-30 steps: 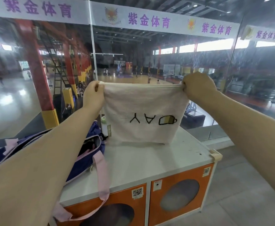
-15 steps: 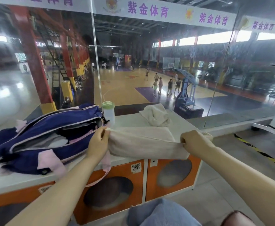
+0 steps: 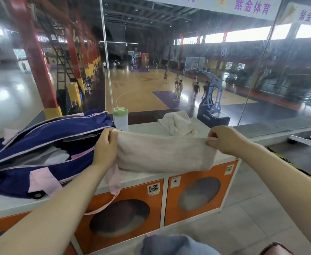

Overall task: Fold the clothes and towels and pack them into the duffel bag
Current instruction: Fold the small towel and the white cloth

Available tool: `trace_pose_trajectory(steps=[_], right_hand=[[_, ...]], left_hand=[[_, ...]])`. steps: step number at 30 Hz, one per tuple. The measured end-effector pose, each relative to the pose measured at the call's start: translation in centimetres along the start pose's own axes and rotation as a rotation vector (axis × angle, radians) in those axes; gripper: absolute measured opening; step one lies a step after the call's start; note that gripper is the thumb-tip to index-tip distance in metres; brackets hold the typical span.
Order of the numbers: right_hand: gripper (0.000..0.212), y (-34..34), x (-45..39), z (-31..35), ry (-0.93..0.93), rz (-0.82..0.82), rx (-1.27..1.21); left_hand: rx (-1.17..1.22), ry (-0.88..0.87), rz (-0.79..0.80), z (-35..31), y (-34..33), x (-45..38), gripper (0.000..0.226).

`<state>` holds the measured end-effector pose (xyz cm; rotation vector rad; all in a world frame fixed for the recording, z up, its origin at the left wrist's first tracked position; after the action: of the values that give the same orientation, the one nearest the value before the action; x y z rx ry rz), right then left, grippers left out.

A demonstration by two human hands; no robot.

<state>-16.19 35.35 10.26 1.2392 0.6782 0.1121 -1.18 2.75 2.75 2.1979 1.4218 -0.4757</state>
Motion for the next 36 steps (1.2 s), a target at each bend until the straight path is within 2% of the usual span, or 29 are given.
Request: trace_pose_trajectory(steps=[3,9,13,16,19,24,27,30,31,33,36], right_hand=[[0.01,-1.1,-2.6,-0.5,-0.064,0.003,-0.154],[0.012,-5.8,-7.6,-2.1,-0.23,-0.075,-0.351],[0.008,-9.4,-9.5,-2.6,-0.282,-0.001,-0.316],[0.02,-11.8,-10.5,-2.9,-0.321,0.032,-0.309],[0.029,-14.0,-10.9,-3.5,-0.37,0.071,-0.299],[0.027,-16.7,-10.0,-4.7,-0.416,0.115,-0.306],[0.033,-17.0,-9.0,-5.0,-0.397,0.035,-0.339],[0.034,-15.9,-7.8,-5.1,-0.435,-0.134,-0.377],[0.031,-15.4,-7.3,-5.2,-0.452,-0.142,-0.329],[0.033,-14.6,-6.3,-5.0,-0.465,-0.039,-0.201],[0.059,-13.6,-5.1,-4.4,-0.531,0.174,-0.164]], left_hand=[[-0.075,0.025,0.005,1.2,-2.4,-2.5,0.024],[-0.372,-0.079,-0.002,3.5,-7.3,-5.4,0.021],[-0.53,-0.128,0.111,5.3,-10.2,-6.1,0.023],[-0.642,-0.141,0.156,6.7,-11.5,-6.1,0.023],[-0.682,-0.11,0.206,8.4,-12.3,-6.2,0.024],[-0.72,-0.135,0.29,9.8,-12.9,-6.4,0.028],[-0.741,-0.159,0.272,9.1,-12.9,-6.0,0.033],[-0.689,-0.368,0.208,7.0,-12.7,-4.8,0.038],[-0.657,-0.428,0.226,6.1,-12.7,-4.1,0.037],[-0.585,-0.458,0.322,4.0,-12.9,-2.0,0.036],[-0.571,-0.4,0.518,1.8,-13.8,1.8,0.045]])
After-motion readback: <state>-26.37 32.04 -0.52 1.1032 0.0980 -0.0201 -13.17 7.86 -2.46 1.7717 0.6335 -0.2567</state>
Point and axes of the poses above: each hand's wrist, its own x-axis away from the middle knuckle, its own y-axis out of the back of the hand, z = x × y, the point moved 2 cm from there along -x, towards the middle knuckle, and after that the axes turned 15 degrees about -z, right-handed, at the moved point
